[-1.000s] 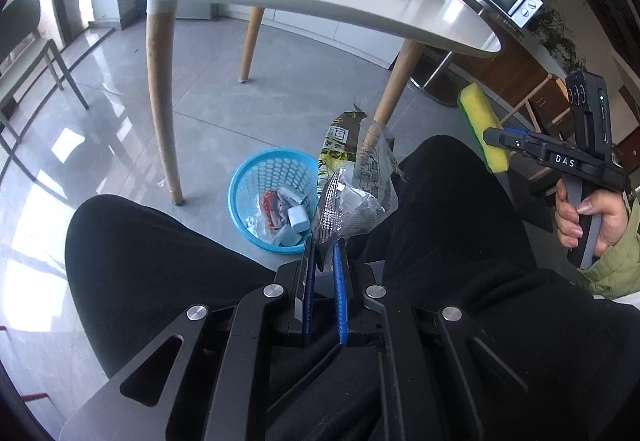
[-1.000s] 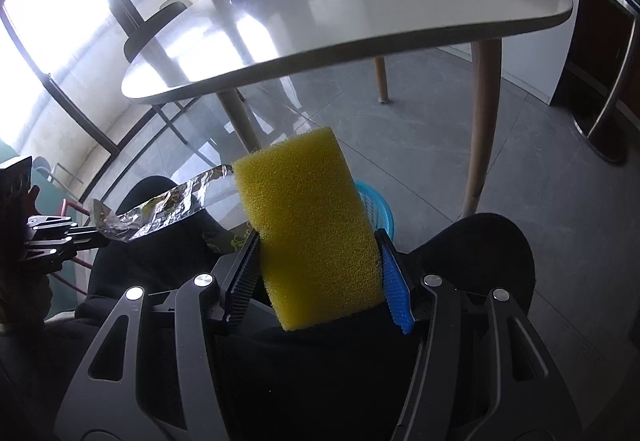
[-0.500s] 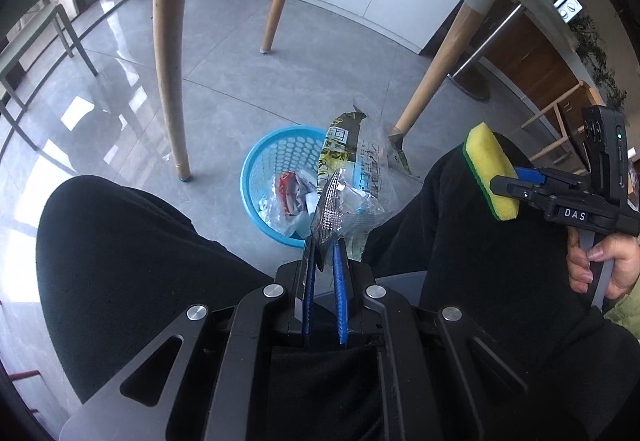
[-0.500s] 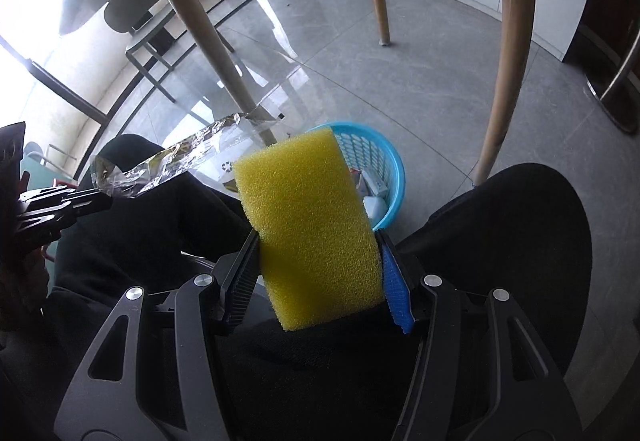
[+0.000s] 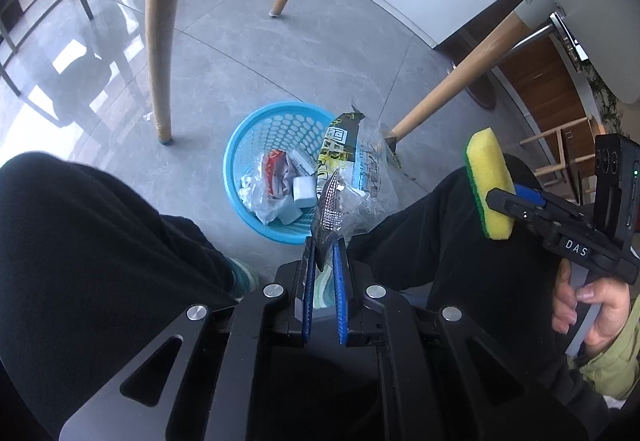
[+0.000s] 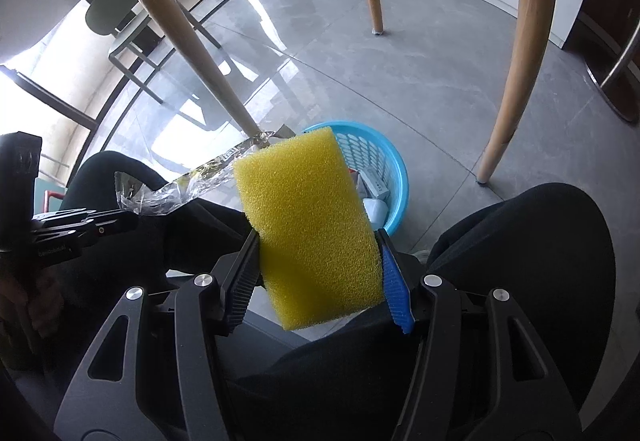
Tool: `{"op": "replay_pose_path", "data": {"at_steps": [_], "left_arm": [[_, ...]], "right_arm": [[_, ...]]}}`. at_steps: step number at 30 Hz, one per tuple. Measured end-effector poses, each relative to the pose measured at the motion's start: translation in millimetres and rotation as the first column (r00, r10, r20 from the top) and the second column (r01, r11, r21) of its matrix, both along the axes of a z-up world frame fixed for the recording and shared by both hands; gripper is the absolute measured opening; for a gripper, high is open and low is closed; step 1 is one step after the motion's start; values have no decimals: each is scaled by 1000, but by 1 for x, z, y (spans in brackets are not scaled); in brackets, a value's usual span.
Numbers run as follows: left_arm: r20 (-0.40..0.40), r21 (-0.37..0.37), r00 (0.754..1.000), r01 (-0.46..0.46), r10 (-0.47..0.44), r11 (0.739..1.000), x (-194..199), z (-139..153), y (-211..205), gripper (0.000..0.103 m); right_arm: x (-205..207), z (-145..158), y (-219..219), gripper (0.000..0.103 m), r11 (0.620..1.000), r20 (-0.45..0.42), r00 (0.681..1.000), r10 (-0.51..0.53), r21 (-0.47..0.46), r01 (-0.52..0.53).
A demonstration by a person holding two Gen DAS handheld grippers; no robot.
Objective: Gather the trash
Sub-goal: 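Carry the snack wrapper and yellow sponge down over the blue wastebasket, then open the left gripper to drop the wrapper while the right gripper releases the sponge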
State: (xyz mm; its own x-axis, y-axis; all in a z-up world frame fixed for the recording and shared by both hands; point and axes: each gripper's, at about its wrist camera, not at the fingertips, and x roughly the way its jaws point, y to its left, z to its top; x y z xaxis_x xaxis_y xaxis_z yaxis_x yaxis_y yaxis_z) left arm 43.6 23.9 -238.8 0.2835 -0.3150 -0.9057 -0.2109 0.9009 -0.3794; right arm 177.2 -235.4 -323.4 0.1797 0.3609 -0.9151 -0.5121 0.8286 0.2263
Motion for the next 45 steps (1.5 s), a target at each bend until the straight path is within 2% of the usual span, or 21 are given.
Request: {"op": "replay_pose_path", "data": {"at_steps": [4, 23, 26, 34, 45], "left_arm": [[2, 58, 1000, 12, -12, 998, 15, -10, -6, 8], [-124, 4, 992, -10, 10, 1000, 72, -66, -5, 8], [-141, 4, 990, -21, 21, 1000, 77, -75, -4, 8], [-198, 36, 980, 6, 2, 999, 95, -99, -11, 8], [-297, 76, 955, 28, -4, 997, 113, -141, -11, 8]], "right_arm": [[8, -9, 10, 53, 1000, -9, 1000, 3, -24, -3], [41, -63, 53, 53, 994, -71, 997, -6, -106, -1], [47, -76, 60, 53, 992, -106, 994, -11, -124, -3], [65, -108, 60, 53, 995, -217, 975, -53, -94, 33], [96, -162, 61, 53, 982, -302, 942, -148, -155, 105]]}}
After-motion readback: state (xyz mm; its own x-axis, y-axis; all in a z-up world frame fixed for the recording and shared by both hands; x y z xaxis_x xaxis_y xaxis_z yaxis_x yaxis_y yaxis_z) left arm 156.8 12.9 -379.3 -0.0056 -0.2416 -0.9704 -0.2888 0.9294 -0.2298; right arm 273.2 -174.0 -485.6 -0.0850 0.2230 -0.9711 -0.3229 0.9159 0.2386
